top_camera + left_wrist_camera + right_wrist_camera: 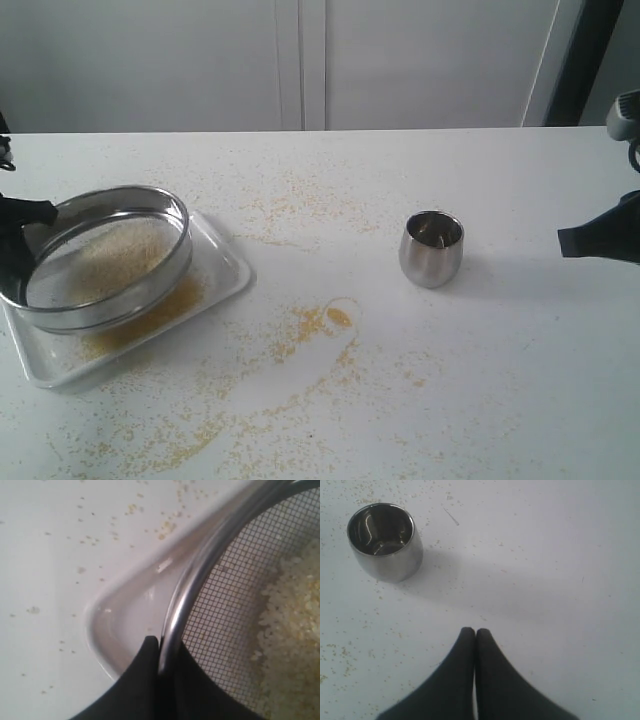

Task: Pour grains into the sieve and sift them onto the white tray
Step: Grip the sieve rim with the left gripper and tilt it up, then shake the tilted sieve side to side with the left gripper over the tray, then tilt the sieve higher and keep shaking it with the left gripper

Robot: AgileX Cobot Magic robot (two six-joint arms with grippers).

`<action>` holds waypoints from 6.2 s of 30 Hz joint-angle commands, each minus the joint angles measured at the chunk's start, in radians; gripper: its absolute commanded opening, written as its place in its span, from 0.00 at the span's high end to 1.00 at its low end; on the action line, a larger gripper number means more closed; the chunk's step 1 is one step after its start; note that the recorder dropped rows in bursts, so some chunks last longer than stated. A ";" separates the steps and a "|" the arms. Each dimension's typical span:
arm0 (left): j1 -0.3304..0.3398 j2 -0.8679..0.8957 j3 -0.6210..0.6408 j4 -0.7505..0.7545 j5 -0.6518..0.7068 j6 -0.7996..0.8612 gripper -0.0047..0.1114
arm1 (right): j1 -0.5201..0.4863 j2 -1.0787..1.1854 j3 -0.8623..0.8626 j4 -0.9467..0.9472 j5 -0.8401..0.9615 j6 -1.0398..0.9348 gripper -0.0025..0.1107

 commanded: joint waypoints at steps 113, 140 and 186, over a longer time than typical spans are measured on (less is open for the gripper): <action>-0.048 -0.060 -0.002 -0.033 0.058 0.406 0.96 | 0.007 -0.005 0.004 -0.003 -0.016 0.019 0.98; -0.028 -0.060 -0.002 -0.026 -0.044 0.083 0.96 | 0.007 -0.005 0.004 -0.003 -0.014 0.019 0.98; -0.023 -0.064 -0.004 -0.091 0.046 0.083 0.96 | 0.007 -0.005 0.004 -0.003 -0.012 0.019 0.98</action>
